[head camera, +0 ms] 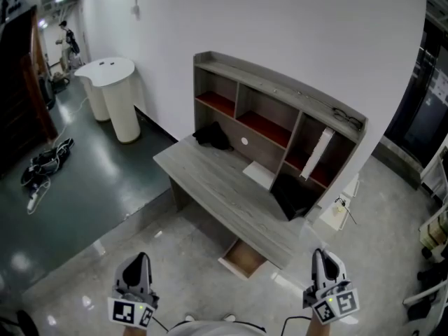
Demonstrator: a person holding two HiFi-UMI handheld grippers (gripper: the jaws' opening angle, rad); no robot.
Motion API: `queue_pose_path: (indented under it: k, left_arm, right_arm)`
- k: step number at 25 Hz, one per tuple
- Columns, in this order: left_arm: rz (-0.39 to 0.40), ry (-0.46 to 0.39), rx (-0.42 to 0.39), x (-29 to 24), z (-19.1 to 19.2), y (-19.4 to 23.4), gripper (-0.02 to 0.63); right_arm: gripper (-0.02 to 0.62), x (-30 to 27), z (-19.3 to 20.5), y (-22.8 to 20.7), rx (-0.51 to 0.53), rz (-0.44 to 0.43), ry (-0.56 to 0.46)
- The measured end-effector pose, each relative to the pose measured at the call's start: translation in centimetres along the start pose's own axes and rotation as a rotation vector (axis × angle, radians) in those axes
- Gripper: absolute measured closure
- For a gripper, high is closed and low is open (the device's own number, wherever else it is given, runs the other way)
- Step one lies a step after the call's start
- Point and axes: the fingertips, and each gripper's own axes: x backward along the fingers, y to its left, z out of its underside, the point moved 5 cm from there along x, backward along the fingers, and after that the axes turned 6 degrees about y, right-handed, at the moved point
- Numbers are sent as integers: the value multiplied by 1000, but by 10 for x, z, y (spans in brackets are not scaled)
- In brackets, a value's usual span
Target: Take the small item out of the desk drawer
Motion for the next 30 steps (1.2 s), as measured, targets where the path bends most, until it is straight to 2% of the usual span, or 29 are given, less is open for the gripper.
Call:
queue_pose_path:
  k: [10,30]
  left_arm:
    - [-2,13,-2,19,-4,17,589]
    - [34,47,61,53,20,31,589]
  right_arm:
    - [568,-4,7,31,-13,-26,21]
    - [568,13,6,81,86,-11,89]
